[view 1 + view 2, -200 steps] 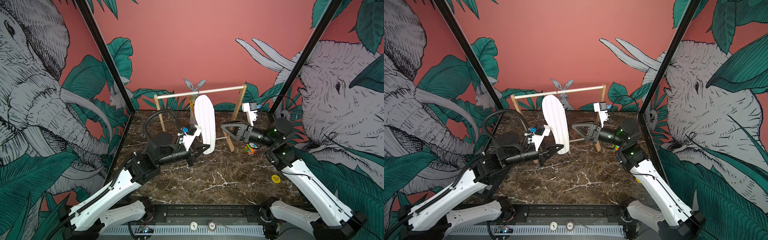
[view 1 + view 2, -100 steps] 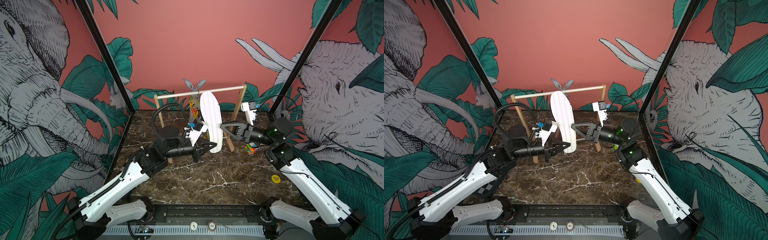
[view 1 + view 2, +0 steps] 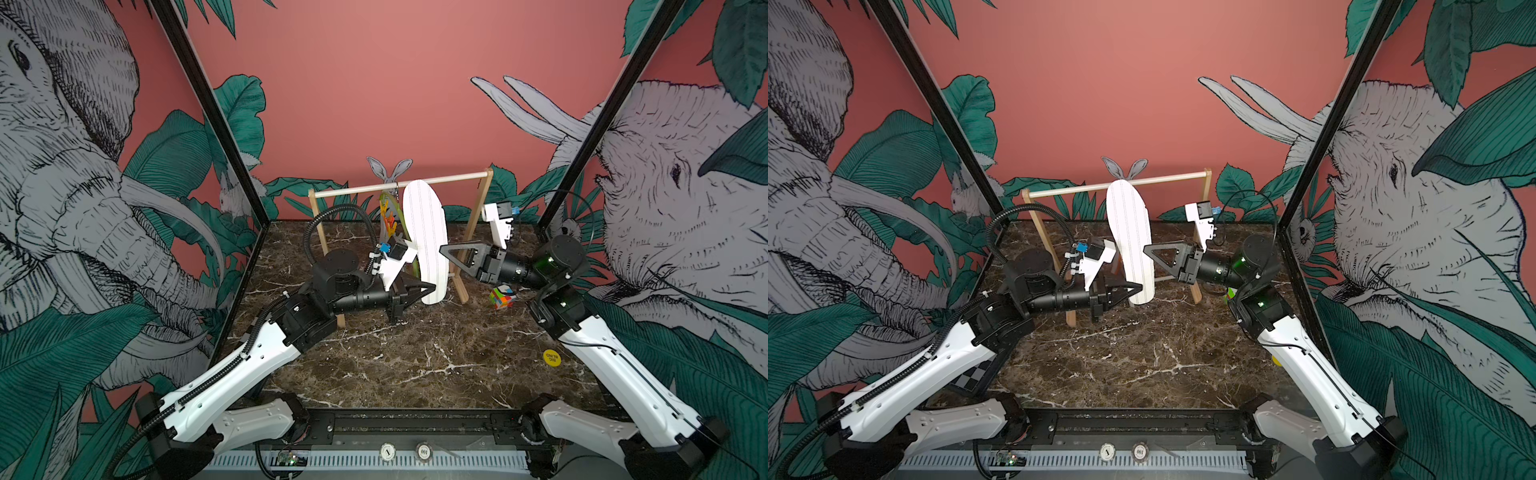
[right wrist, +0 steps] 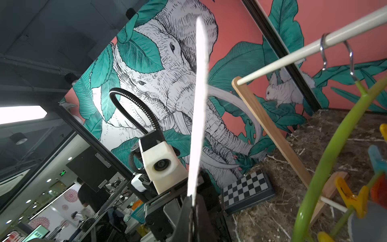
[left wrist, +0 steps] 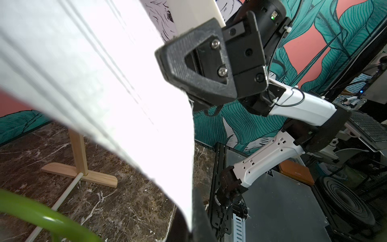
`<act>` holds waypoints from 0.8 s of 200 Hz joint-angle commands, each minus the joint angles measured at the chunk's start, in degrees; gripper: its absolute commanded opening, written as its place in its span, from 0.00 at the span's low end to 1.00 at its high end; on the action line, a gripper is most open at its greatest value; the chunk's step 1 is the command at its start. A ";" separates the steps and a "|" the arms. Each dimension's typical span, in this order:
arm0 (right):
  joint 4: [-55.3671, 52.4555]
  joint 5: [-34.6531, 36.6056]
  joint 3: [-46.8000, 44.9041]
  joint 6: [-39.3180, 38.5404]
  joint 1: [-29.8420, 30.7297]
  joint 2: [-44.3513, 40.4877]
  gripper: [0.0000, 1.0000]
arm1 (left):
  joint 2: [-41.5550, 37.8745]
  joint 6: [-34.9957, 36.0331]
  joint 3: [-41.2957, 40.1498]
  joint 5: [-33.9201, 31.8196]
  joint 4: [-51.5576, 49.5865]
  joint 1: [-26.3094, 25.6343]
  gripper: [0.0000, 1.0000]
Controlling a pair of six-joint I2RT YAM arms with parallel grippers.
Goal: Take the shoe insoles off the hanger
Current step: Place the insole at the center of the board.
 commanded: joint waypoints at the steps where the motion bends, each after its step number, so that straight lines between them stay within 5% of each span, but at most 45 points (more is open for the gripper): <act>1: 2.78 1.59 -0.15 -0.41 -0.03 -1.63 0.00 | -0.65 -0.01 1.23 -1.97 1.09 0.38 0.44; 18: 1.52 2.13 0.17 -1.43 0.00 -1.99 0.00 | -1.19 0.56 0.97 -3.93 0.74 0.38 0.76; 39: -3.14 2.98 0.94 -4.68 -0.09 -2.47 0.00 | -2.42 1.46 0.29 -6.98 0.47 0.38 0.90; 88: -19.68 8.91 0.17 -13.58 -4.62 -6.03 0.00 | -9.68 4.25 -4.72 -17.72 0.12 0.38 0.92; 160: -34.04 15.88 -10.35 -17.17 -14.08 -10.13 0.00 | -23.63 4.37 -17.31 -45.09 -5.08 0.39 0.96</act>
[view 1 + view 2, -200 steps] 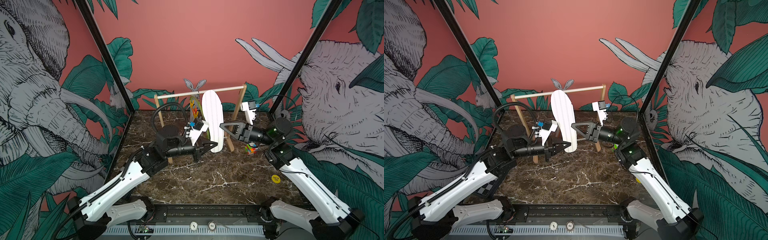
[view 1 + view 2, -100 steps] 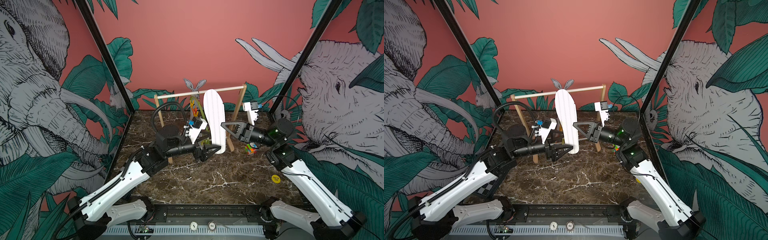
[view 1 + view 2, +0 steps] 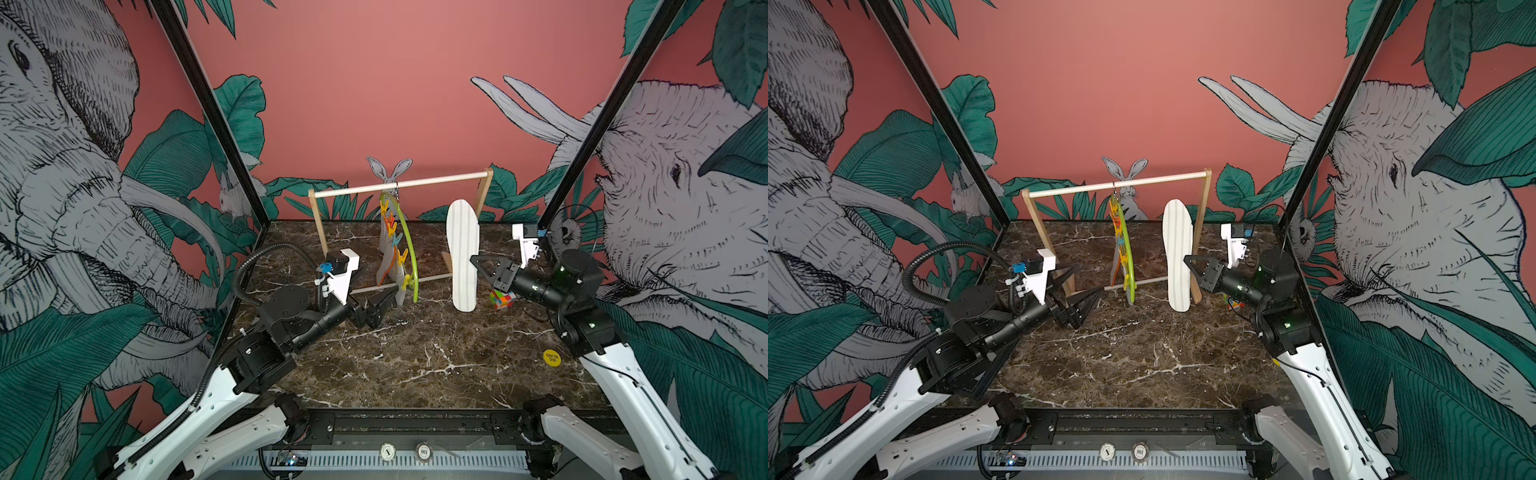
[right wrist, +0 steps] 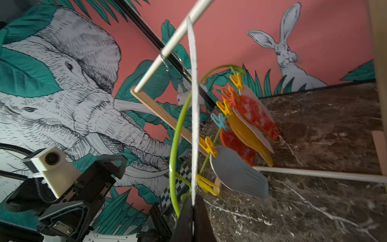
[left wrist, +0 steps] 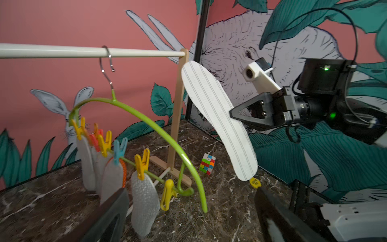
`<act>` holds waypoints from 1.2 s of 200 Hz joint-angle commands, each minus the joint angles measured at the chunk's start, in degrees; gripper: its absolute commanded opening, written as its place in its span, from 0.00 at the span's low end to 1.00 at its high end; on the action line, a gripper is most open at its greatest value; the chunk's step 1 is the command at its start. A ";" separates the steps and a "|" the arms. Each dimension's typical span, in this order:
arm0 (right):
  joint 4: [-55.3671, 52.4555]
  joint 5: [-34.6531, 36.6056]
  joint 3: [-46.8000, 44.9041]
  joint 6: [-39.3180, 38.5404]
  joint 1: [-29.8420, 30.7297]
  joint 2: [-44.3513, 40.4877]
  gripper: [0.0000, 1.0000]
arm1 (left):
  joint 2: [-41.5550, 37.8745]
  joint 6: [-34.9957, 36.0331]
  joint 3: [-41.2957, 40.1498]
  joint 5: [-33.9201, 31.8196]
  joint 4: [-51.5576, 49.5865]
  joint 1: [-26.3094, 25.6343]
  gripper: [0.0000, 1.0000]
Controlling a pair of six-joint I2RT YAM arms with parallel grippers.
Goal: Take the shoe insoles off the hanger
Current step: Place the insole at the center of the board.
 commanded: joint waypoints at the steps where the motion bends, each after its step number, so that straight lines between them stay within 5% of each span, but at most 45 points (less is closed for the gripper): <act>1: -5.79 2.69 -2.96 -2.68 -1.48 0.23 0.00 | -2.89 0.14 -4.20 -12.36 -3.02 0.43 0.96; 42: -6.34 3.11 -10.28 -2.77 -2.47 2.70 0.00 | -5.16 -4.29 -12.52 -20.77 -4.58 0.40 0.97; 112: 4.73 0.28 -24.23 3.57 -2.17 9.42 0.00 | -2.50 -14.72 -27.24 -20.45 4.59 0.38 0.95; 240: 10.28 6.19 -36.18 6.77 1.77 12.43 0.00 | -1.91 -19.31 -32.83 -21.32 7.38 0.35 0.91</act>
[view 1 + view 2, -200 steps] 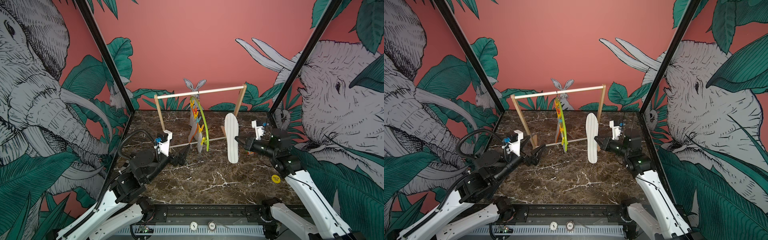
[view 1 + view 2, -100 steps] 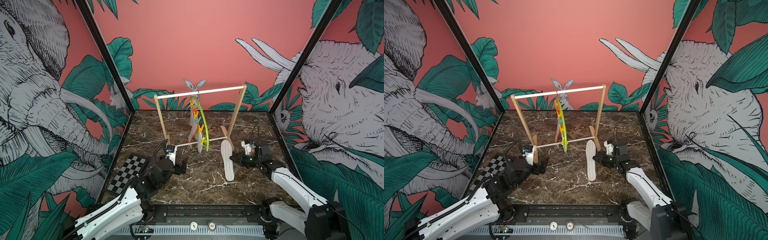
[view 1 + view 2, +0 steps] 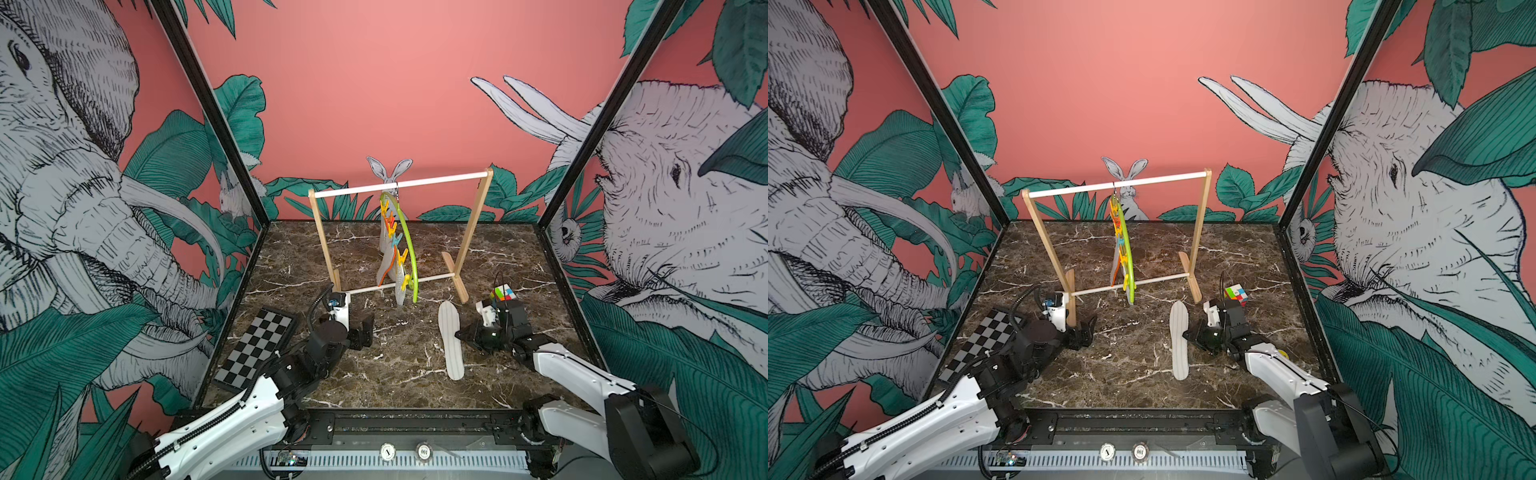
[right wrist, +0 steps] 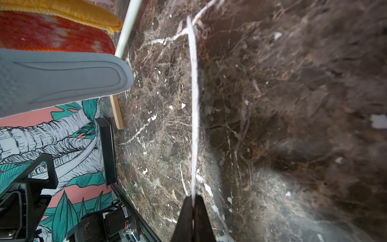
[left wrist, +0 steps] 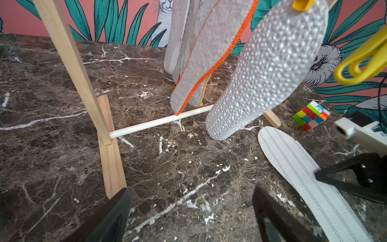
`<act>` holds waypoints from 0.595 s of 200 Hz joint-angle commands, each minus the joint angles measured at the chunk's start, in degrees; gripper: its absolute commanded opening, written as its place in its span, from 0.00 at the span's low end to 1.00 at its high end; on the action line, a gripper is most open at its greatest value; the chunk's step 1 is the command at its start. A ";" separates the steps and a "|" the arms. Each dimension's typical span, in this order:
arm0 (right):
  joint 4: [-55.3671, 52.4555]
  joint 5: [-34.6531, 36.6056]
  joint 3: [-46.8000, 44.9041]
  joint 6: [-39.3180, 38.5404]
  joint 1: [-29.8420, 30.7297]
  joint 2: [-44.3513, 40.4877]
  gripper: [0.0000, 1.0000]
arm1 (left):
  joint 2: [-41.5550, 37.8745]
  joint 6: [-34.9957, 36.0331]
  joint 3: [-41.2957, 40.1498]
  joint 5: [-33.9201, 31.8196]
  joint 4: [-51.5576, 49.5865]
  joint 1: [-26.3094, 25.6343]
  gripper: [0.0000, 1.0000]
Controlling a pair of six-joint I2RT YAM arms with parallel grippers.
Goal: Take the shoe insoles off the hanger
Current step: Place the insole at the center of the board.
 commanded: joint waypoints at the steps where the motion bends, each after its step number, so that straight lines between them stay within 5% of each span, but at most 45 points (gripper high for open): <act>1: 0.60 2.23 -0.71 -0.48 0.29 -0.88 0.00 | -0.04 -2.02 -1.51 -0.41 1.93 0.15 0.91; 119: -1.48 7.63 -2.11 -3.45 0.72 3.28 0.00 | 0.23 -1.82 -2.34 0.02 3.15 0.13 0.91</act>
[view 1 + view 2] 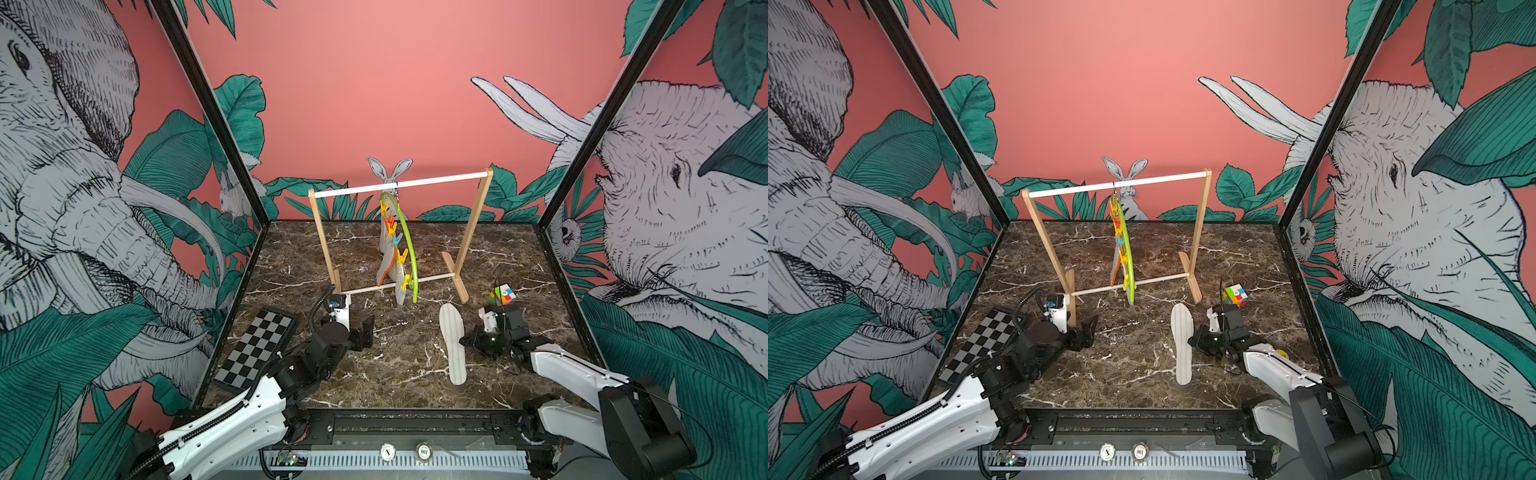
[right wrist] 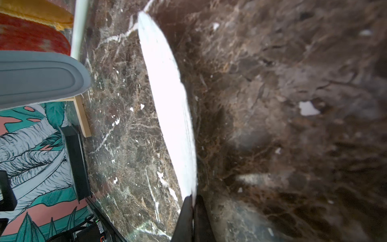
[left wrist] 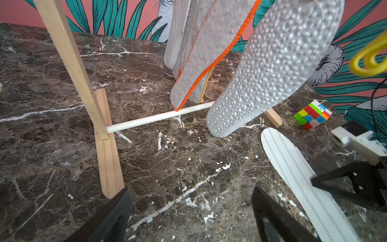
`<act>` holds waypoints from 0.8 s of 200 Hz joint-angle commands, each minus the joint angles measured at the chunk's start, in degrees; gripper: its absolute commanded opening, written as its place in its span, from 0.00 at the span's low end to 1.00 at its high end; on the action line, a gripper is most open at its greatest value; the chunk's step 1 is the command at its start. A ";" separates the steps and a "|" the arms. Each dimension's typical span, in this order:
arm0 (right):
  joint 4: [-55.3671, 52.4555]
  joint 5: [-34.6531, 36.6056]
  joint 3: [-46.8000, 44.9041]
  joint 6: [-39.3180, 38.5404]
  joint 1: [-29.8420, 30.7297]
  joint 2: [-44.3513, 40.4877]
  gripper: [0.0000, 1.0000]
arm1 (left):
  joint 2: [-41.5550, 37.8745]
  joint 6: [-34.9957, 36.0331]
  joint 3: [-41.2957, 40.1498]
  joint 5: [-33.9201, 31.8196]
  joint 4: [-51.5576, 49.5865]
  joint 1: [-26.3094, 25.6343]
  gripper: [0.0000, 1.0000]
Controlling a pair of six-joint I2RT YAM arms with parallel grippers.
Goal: Take the shoe insoles off the hanger
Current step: Place the insole at the center of the board.
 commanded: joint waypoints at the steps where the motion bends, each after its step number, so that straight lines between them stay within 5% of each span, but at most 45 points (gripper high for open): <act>1: -0.14 2.08 -0.54 -1.30 0.39 0.77 0.00 | -0.55 -0.54 -0.92 -0.15 1.48 0.15 0.91; 160: -7.38 6.95 1.08 -2.39 0.39 -4.05 0.50 | -2.21 7.05 -2.07 -1.90 4.33 0.16 0.95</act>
